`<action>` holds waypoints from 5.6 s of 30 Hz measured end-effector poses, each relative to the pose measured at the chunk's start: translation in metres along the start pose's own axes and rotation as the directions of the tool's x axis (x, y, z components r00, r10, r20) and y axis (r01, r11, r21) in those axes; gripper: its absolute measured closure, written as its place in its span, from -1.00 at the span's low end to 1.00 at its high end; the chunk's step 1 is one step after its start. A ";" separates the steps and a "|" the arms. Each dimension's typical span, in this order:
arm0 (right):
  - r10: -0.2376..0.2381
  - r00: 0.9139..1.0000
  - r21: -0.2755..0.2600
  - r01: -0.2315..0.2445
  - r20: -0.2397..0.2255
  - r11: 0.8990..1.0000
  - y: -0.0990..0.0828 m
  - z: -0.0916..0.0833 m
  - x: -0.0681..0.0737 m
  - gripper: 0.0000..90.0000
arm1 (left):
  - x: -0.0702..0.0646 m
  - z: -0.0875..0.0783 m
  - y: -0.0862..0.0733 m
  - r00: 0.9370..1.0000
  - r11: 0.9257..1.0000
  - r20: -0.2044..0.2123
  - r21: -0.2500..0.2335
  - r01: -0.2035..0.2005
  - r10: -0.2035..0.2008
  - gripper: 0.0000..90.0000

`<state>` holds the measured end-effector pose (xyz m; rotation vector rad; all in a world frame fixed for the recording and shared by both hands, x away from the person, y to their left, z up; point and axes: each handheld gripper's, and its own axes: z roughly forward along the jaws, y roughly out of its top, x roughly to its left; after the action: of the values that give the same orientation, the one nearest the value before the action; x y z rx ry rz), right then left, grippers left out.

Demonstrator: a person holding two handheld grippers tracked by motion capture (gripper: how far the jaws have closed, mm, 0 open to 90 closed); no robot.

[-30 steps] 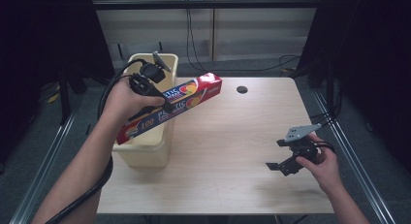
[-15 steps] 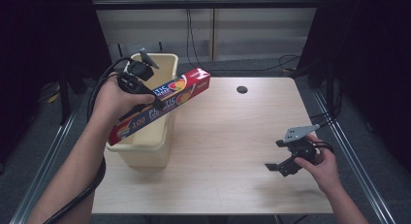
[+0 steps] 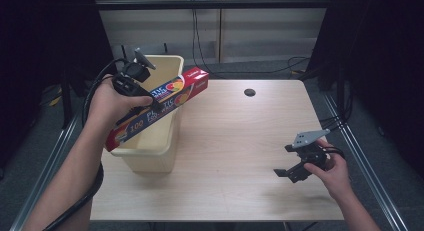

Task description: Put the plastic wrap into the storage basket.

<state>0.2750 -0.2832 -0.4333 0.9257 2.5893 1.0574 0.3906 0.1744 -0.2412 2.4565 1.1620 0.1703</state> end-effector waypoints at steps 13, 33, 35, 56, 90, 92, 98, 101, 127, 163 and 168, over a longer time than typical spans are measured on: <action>-0.001 1.000 0.003 0.001 -0.010 1.000 -0.002 0.002 0.000 -0.94 | 0.018 -0.005 -0.010 0.996 0.997 -0.026 -0.017 0.080 -0.080 -0.11; -0.011 1.000 0.004 0.011 -0.003 1.000 -0.001 0.002 0.001 -0.94 | 0.017 -0.032 -0.013 0.994 0.994 -0.046 -0.057 0.096 -0.099 -0.11; -0.012 1.000 0.005 0.012 -0.004 1.000 -0.001 0.002 0.001 -0.94 | 0.020 -0.034 -0.014 0.993 0.994 -0.057 -0.053 0.097 -0.100 -0.11; -0.015 1.000 0.005 0.015 -0.006 1.000 -0.001 0.002 0.002 -0.94 | 0.043 -0.031 -0.031 0.965 0.970 -0.108 -0.055 0.235 -0.240 -0.11; -0.012 1.000 0.000 0.012 -0.002 1.000 -0.002 -0.002 0.002 -0.94 | 0.037 0.002 -0.022 0.895 0.915 -0.190 -0.072 0.398 -0.404 -0.11; -0.010 1.000 -0.001 0.010 0.004 1.000 -0.002 -0.002 0.002 -0.94 | 0.037 0.003 -0.022 0.892 0.910 -0.183 -0.074 0.408 -0.414 -0.11; -0.018 1.000 0.001 0.018 0.006 1.000 -0.001 -0.001 0.003 -0.94 | 0.035 0.008 -0.021 0.885 0.905 -0.190 -0.057 0.422 -0.425 -0.11; -0.021 1.000 0.002 0.021 0.004 1.000 -0.002 0.000 0.003 -0.94 | 0.034 0.010 -0.021 0.883 0.903 -0.191 -0.051 0.426 -0.428 -0.11; -0.026 1.000 -0.002 0.026 0.015 1.000 -0.002 0.000 0.004 -0.94 | 0.039 0.038 -0.033 0.861 0.874 -0.177 0.008 0.485 -0.476 -0.11; -0.032 0.999 0.007 0.032 0.013 0.999 -0.002 0.003 0.004 -0.94 | 0.047 0.058 -0.043 0.828 0.829 -0.188 0.099 0.550 -0.528 -0.13; -0.032 0.999 0.007 0.032 0.009 0.999 -0.003 0.004 0.004 -0.94 | 0.048 0.059 -0.043 0.826 0.823 -0.192 0.119 0.556 -0.530 -0.13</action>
<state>0.2720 -0.2805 -0.4377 0.8858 2.5934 1.0339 0.4079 0.2166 -0.3160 2.1583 1.9699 0.0878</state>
